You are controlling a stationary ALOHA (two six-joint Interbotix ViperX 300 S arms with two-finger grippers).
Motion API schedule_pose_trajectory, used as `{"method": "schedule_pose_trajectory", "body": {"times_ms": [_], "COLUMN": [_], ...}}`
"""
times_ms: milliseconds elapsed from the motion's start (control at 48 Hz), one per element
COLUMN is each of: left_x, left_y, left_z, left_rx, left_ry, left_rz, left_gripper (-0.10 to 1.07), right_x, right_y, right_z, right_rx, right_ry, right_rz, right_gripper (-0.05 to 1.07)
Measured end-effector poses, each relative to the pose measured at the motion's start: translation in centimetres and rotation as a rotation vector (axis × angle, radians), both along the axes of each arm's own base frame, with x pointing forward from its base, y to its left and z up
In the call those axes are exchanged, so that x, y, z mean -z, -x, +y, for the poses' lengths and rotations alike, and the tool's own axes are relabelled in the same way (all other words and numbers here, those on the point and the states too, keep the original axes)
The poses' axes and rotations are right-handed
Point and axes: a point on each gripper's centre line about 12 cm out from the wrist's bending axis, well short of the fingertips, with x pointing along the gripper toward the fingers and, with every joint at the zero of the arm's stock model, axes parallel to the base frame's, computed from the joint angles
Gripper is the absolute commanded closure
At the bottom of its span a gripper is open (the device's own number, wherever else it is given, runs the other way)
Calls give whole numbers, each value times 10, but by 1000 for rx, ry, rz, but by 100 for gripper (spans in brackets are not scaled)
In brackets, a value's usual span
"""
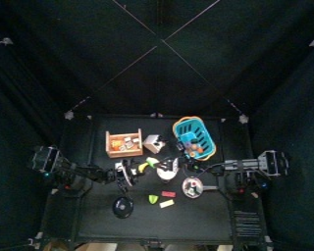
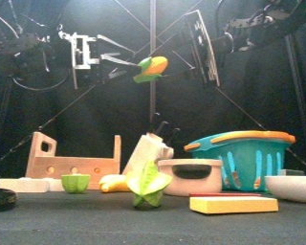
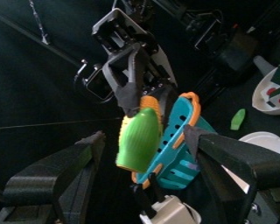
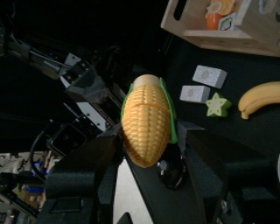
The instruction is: Remove corn husk
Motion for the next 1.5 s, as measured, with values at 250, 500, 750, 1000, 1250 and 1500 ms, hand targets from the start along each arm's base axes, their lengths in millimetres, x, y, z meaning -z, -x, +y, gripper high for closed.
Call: {"method": "schedule_pose_trajectory", "body": {"times_ms": [250, 500, 750, 1000, 1250, 1500], "left_x": [2, 3, 3, 3, 5, 8], "left_y": [-2, -5, -9, -9, -14, -14], "left_z": [1, 3, 4, 4, 5, 6], "left_rx": [-19, -46, -70, -72, -83, -97], "left_ry": [-30, -90, -99, -100, -101, -129], "left_rz": [-25, -15, -15, -16, -13, 4], "left_gripper": [-5, -5, 5, 22, 21, 9], "right_x": [2, 2, 3, 3, 5, 5], "right_y": [0, 1, 0, 0, 0, 0], "right_z": [0, 0, 2, 2, 6, 6], "right_rx": [1, 1, -4, -4, -16, -16], "right_ry": [-1, -1, 0, -1, -1, 1], "right_rz": [3, 3, 5, 5, 12, 11], "right_gripper": [43, 43, 43, 43, 43, 43]}}
